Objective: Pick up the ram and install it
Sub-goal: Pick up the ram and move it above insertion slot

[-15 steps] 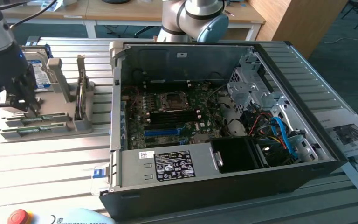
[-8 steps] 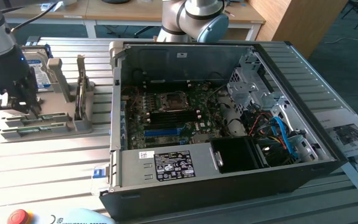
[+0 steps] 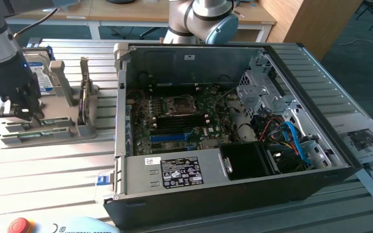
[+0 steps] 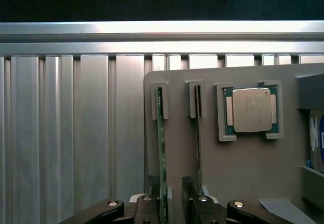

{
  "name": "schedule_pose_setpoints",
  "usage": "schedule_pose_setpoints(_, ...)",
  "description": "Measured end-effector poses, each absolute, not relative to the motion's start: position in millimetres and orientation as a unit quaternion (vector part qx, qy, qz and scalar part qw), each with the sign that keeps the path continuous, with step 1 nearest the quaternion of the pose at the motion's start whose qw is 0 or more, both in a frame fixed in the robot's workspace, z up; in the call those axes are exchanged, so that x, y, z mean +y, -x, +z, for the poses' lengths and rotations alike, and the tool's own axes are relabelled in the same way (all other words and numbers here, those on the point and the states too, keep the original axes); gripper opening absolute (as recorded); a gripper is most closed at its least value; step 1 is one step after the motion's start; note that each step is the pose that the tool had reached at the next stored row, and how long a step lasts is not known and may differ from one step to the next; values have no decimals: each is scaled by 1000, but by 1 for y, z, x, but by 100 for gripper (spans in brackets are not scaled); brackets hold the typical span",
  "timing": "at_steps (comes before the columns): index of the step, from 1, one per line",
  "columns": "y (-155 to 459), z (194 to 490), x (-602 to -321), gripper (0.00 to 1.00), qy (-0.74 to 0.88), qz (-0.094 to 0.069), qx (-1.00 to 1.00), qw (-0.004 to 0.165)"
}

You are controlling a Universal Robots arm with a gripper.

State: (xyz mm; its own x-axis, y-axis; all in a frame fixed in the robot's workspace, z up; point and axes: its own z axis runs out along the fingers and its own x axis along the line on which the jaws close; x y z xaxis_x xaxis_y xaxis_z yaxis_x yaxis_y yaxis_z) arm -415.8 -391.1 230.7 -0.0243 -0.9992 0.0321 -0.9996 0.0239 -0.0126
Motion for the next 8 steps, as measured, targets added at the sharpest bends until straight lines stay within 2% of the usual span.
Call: schedule_pose_setpoints(8, 416, 223, -391, 31, -698, 16, -715, 7)
